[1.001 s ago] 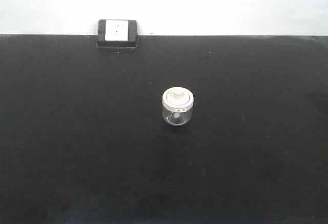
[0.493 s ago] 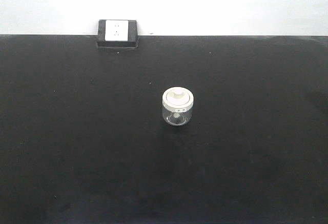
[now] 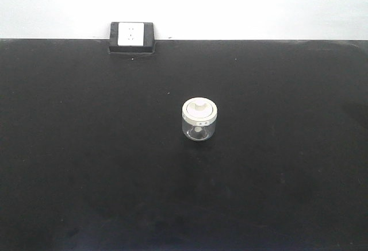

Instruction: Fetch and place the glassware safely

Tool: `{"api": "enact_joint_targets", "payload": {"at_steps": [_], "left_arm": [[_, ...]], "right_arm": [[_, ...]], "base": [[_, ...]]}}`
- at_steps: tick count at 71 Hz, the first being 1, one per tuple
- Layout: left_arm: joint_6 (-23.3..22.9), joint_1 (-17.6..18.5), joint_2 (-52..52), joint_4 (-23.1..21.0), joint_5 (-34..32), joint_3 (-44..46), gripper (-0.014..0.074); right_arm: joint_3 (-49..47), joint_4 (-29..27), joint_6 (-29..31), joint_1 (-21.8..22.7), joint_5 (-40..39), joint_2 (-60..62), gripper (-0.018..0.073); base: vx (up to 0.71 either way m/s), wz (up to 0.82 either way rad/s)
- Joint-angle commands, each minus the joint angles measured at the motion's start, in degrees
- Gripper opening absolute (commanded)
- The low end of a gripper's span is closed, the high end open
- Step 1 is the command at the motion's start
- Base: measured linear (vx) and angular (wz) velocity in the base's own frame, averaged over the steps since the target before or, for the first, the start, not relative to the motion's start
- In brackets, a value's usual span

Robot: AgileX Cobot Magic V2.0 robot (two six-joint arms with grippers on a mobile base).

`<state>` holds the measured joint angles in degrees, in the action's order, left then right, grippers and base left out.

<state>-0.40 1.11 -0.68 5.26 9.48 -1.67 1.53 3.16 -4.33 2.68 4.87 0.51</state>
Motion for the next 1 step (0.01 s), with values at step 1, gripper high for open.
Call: {"api": "enact_joint_targets", "payload": {"at_steps": [1], "left_arm": [[-0.4,0.4,-0.7,-0.5,-4.0,-1.5,-0.0007]], "right_arm": [[1.1,0.0,0.6,0.4,-4.4,0.8,-0.0004]], "base": [[0.0,0.0]]}}
